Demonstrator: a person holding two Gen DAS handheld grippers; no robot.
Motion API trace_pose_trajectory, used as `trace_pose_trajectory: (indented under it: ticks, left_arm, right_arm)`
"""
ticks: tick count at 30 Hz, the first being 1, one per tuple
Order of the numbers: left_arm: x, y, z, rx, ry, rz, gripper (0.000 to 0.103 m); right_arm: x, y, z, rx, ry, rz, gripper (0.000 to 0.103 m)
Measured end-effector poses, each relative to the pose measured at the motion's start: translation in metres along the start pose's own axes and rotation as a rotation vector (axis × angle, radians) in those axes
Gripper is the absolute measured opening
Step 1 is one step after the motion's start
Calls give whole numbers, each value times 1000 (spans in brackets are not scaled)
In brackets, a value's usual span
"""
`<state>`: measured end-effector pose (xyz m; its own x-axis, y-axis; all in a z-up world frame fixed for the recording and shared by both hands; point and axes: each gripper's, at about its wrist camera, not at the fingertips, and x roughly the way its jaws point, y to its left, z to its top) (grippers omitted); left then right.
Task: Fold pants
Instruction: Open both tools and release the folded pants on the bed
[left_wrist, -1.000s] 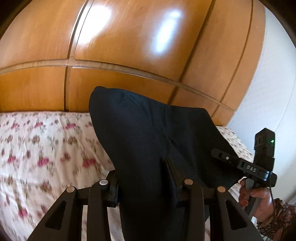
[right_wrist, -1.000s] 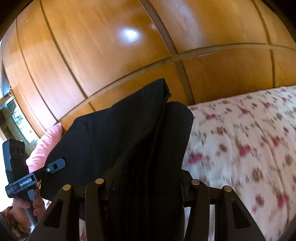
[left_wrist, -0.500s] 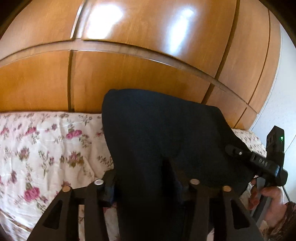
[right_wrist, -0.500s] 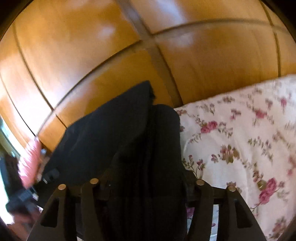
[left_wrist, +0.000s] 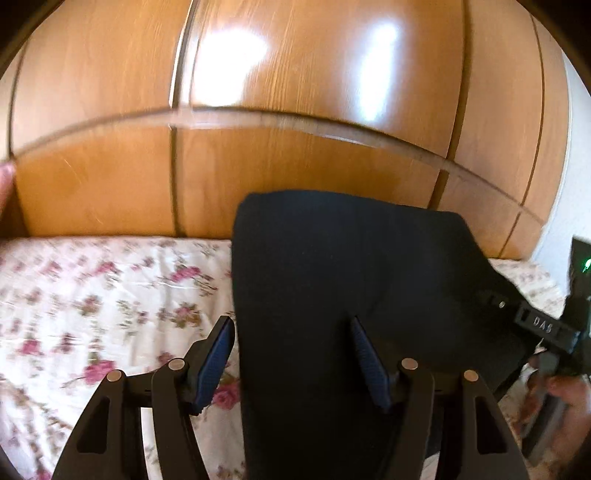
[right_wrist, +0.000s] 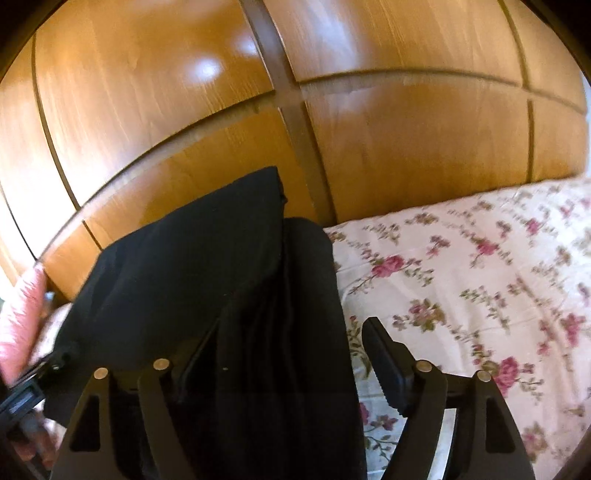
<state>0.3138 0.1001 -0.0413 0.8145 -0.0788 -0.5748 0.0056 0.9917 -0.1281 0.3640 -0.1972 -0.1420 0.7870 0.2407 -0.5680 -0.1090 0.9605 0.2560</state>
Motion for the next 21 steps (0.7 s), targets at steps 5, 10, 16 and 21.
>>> trace_pose_trajectory:
  ticks: [5,10,16,21]
  left_arm:
    - [-24,4,-11,-12,-25,58,67]
    - [-42,12,-27,-57,-5,82,67]
    - [-65,5,-42,-67,-4,135,67]
    - [-86,-16,-55,-30,21,123,67]
  right_arm:
    - [-28,27,-7,-131,-116,-208,91]
    - [-57,36,-21,-168,-196,-284,99]
    - [-81,37,-35,-152,-162,-264,100]
    - [-110,57,-57,-182,-143,-203,102]
